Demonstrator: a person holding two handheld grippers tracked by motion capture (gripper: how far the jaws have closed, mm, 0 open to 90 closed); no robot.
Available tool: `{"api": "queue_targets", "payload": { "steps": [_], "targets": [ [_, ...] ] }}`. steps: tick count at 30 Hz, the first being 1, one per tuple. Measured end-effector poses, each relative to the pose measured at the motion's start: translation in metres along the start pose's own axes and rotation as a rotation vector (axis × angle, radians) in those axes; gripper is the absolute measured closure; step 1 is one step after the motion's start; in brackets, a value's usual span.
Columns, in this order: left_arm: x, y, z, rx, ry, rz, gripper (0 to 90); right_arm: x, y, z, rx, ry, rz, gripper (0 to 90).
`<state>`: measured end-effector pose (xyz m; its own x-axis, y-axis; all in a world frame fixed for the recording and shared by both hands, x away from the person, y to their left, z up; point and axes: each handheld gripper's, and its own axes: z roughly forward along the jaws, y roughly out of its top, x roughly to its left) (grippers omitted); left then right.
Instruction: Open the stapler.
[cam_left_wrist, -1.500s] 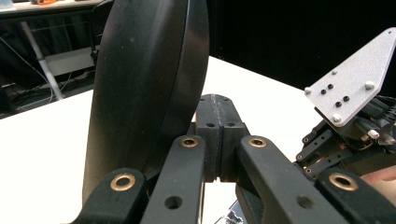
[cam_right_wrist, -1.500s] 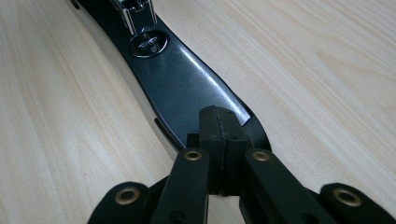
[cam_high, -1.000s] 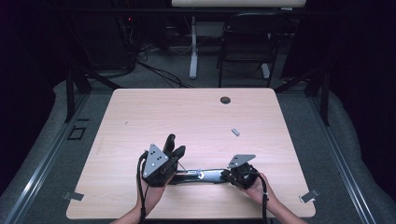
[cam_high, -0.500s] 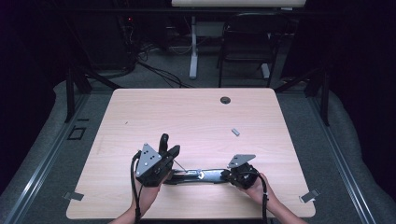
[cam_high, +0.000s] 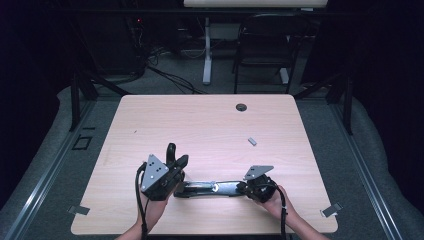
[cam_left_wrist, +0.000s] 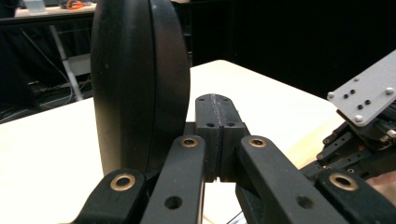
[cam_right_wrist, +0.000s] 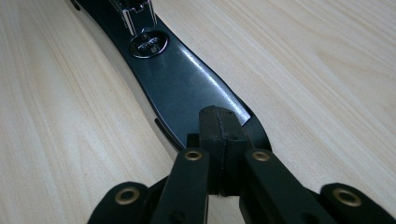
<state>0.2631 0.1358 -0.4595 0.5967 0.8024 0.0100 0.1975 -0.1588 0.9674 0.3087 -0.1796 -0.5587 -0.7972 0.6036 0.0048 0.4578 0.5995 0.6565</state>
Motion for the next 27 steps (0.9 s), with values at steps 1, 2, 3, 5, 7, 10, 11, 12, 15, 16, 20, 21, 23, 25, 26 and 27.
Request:
{"api": "queue_targets", "payload": {
  "steps": [1,2,3,5,7,10,11,12,15,16,20,21,23,25,26,27],
  "targets": [
    [0.004,0.0,-0.003,-0.002,0.012,-0.009,90.0,0.0,0.0,0.0,-0.003,0.0,0.003,90.0],
    [0.008,0.0,-0.005,-0.005,0.022,-0.014,90.0,0.0,0.0,0.0,-0.004,-0.001,0.003,90.0],
    [0.011,-0.001,-0.008,-0.009,0.033,-0.02,90.0,0.0,0.0,0.0,0.0,-0.002,-0.004,90.0],
    [0.016,-0.003,-0.013,-0.002,0.05,-0.033,90.0,0.001,0.001,0.0,0.0,-0.004,-0.005,90.0],
    [0.021,-0.005,-0.016,0.004,0.063,-0.044,90.0,0.001,0.0,0.001,-0.006,0.0,0.002,90.0],
    [0.029,-0.008,-0.017,0.02,0.083,-0.077,90.0,0.002,0.001,0.001,-0.001,-0.009,0.0,90.0],
    [0.031,-0.009,-0.017,0.023,0.09,-0.084,90.0,0.002,0.001,0.0,0.004,-0.011,-0.003,90.0],
    [0.032,-0.01,-0.017,0.028,0.098,-0.092,90.0,0.002,0.001,0.001,0.005,-0.011,-0.003,90.0],
    [0.041,-0.013,-0.017,0.046,0.125,-0.134,90.0,0.002,0.002,0.001,0.006,-0.011,-0.004,90.0],
    [0.041,-0.013,-0.017,0.046,0.125,-0.134,90.0,0.002,0.002,0.001,0.006,-0.011,-0.004,90.0],
    [0.053,-0.019,-0.021,0.072,0.143,-0.191,90.0,0.002,0.001,0.001,0.001,-0.008,-0.003,90.0],
    [0.052,-0.019,-0.022,0.077,0.149,-0.178,90.0,0.002,0.002,0.001,0.005,-0.008,-0.005,90.0],
    [0.053,-0.019,-0.023,0.074,0.149,-0.183,90.0,0.002,0.002,0.001,0.005,-0.008,-0.005,90.0],
    [0.053,-0.019,-0.022,0.07,0.146,-0.184,90.0,0.002,0.002,0.001,0.006,-0.009,-0.005,90.0],
    [0.053,-0.019,-0.022,0.076,0.15,-0.174,90.0,0.002,0.002,0.001,0.006,-0.009,-0.005,90.0],
    [0.053,-0.018,-0.022,0.076,0.147,-0.174,90.0,0.002,0.002,0.001,0.006,-0.009,-0.005,90.0]
  ]
}}
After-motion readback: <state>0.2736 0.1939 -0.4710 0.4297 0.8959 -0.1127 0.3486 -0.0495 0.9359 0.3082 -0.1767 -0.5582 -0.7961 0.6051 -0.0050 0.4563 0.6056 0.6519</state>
